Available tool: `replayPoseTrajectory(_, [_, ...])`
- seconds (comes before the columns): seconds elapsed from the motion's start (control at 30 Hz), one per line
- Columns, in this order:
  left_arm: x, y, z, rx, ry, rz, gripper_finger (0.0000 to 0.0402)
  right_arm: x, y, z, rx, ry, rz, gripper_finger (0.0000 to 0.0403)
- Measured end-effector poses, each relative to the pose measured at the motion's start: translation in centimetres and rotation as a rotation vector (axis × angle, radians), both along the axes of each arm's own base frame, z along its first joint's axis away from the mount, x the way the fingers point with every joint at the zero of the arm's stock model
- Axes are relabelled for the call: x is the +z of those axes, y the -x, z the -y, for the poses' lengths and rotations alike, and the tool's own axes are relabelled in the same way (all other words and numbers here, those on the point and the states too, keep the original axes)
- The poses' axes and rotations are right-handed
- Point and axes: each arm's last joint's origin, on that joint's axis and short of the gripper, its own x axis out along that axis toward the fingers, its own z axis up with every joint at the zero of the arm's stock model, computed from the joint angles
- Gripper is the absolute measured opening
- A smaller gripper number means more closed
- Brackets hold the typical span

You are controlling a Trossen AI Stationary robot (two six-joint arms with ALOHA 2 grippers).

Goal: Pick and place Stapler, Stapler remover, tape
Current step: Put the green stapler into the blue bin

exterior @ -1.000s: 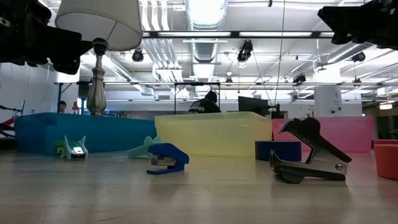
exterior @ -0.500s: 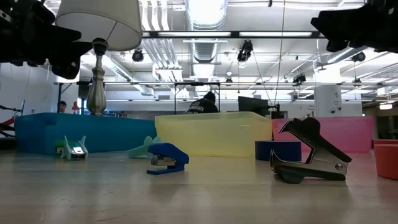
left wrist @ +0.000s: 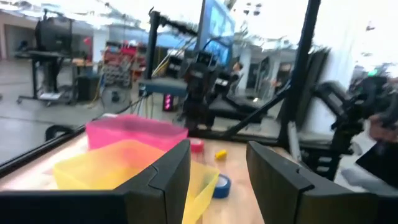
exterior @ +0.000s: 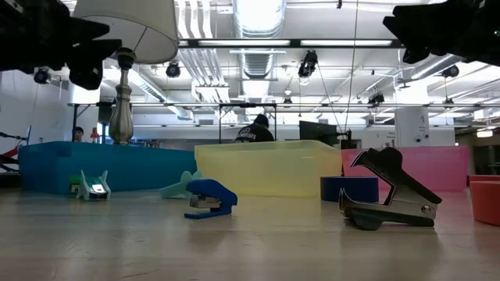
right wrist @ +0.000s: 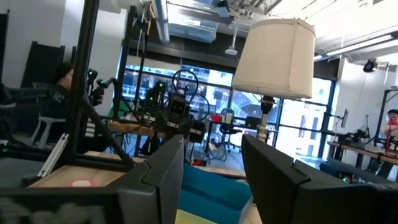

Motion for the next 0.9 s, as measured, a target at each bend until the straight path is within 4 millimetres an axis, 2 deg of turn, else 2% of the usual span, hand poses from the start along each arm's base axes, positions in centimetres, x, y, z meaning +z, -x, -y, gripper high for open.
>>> replayPoseTrajectory(0.13, [1.9, -1.1, 0.3, 0.016, -0.027, -0.049, 0.0161, 0.1, -0.3, 0.0, 0.0, 0.001, -0.004, 0.016])
replayPoseTrajectory(0.3, [4.7, -3.8, 1.1, -0.019, -0.149, -0.177, 0.0161, 0.9, -0.8, 0.0, 0.007, -0.018, -0.011, 0.016])
replayPoseTrajectory(0.47, [8.3, -6.7, 1.9, -0.039, -0.205, -0.49, 0.0161, 1.2, -1.3, -0.1, 0.007, -0.017, -0.034, 0.016])
replayPoseTrajectory(0.57, [9.7, -8.3, 2.3, -0.039, -0.219, -0.73, 0.0161, 1.1, -1.6, -0.1, 0.004, -0.004, -0.055, 0.016])
replayPoseTrajectory(0.63, [11.2, -9.6, 2.7, -0.045, -0.218, -0.795, 0.0161, 1.1, -1.8, -0.1, 0.001, 0.007, -0.065, 0.016])
replayPoseTrajectory(0.73, [11.2, -11.5, 3.4, -0.105, -0.221, -0.94, 0.0161, 1.1, -2.1, -0.1, -0.002, 0.018, -0.082, 0.016])
replayPoseTrajectory(0.9, [10.7, -14.1, 4.5, -0.204, -0.208, -1.055, 0.0161, 0.7, -2.3, -0.1, -0.005, 0.029, -0.11, 0.016])
